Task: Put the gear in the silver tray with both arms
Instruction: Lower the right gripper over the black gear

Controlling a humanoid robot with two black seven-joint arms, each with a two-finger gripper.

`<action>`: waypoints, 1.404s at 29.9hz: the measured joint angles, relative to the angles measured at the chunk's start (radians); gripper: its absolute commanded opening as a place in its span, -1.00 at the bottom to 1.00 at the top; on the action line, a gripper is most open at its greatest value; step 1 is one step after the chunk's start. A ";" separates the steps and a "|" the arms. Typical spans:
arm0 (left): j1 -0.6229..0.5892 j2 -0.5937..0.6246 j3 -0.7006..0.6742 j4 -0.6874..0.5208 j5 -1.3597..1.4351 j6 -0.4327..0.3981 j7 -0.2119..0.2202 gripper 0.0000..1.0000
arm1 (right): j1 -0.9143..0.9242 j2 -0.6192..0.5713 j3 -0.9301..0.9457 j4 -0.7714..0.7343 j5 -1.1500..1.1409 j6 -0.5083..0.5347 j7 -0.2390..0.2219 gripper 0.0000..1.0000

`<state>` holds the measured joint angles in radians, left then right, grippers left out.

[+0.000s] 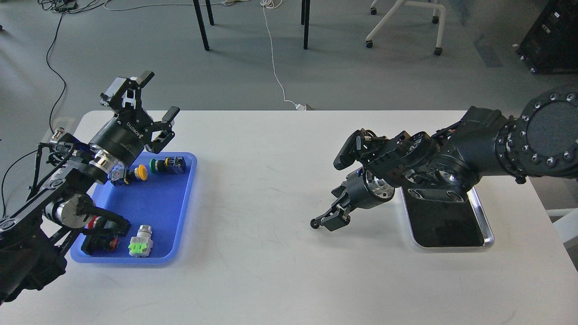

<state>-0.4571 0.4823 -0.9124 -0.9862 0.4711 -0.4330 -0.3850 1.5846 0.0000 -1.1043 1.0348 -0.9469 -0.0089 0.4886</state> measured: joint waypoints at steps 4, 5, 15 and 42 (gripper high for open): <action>0.000 0.001 0.000 0.000 0.000 -0.002 0.000 0.96 | 0.000 0.000 0.004 0.026 0.018 0.000 0.000 0.64; 0.000 0.001 0.000 0.000 0.000 -0.002 0.000 0.96 | 0.000 0.000 0.005 0.035 0.025 -0.002 0.000 0.65; 0.000 -0.001 0.001 0.000 0.000 -0.003 0.000 0.96 | -0.005 0.000 0.007 0.042 0.035 -0.088 0.000 0.67; 0.000 -0.001 -0.001 -0.002 0.000 -0.003 0.001 0.96 | -0.089 0.000 0.011 0.038 -0.034 -0.227 0.000 0.67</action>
<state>-0.4571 0.4815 -0.9129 -0.9879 0.4708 -0.4357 -0.3835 1.4958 0.0000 -1.0934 1.0732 -0.9811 -0.2357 0.4887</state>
